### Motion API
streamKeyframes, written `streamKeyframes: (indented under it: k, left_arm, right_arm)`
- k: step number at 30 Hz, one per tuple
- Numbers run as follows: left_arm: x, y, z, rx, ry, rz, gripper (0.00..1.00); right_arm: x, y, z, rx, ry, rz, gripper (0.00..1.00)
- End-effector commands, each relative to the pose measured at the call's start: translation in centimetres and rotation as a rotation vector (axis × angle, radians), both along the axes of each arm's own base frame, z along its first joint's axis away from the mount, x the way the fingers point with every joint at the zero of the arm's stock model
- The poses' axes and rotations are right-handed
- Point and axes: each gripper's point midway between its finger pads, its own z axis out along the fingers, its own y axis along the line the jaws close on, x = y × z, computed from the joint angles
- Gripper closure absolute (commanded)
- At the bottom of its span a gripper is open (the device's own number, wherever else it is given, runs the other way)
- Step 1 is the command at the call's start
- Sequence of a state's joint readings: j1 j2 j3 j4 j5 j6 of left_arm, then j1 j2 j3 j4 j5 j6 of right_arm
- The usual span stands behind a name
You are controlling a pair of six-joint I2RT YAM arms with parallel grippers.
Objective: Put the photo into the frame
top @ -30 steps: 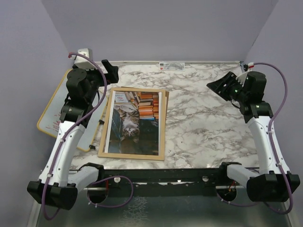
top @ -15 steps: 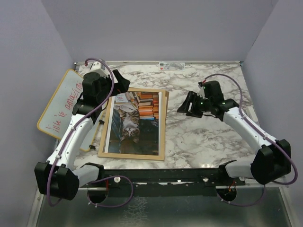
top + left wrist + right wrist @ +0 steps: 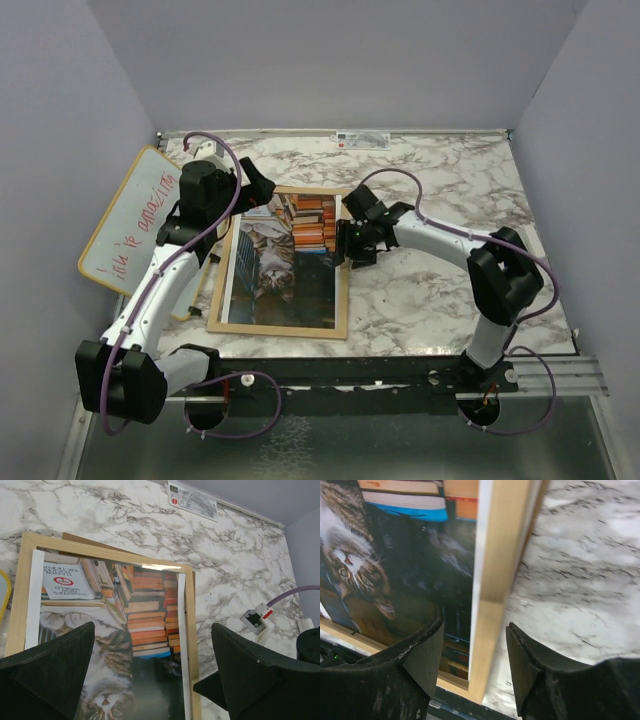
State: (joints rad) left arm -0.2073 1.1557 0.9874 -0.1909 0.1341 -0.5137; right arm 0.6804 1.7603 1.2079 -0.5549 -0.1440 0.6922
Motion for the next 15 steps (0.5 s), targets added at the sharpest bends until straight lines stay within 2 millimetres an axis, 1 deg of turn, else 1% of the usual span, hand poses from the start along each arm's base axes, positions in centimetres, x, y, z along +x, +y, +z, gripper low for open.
streamKeyframes:
  k: [1, 5, 10, 12, 15]
  left_arm:
    - [-0.7, 0.4, -0.1, 0.004, 0.009, 0.023, 0.01]
    - [-0.6, 0.6, -0.4, 0.006, 0.018, 0.035, 0.01]
    - [-0.4, 0.8, -0.7, 0.012, 0.025, 0.05, 0.01]
    - [-0.4, 0.8, -1.0, 0.013, 0.032, 0.052, 0.01]
    - [-0.4, 0.8, -1.2, 0.013, 0.038, 0.055, 0.01]
  right_arm:
    - [0.4, 0.2, -1.2, -0.135, 0.009, -0.021, 0.44]
    - [0.3, -0.5, -2.3, -0.244, 0.013, -0.04, 0.46]
    - [-0.2, -1.4, -2.6, -0.312, 0.018, -0.064, 0.47]
    - [-0.3, -1.3, -2.9, -0.309, 0.02, -0.065, 0.47]
    - [-0.5, -0.6, -3.7, -0.283, 0.037, -0.048, 0.47]
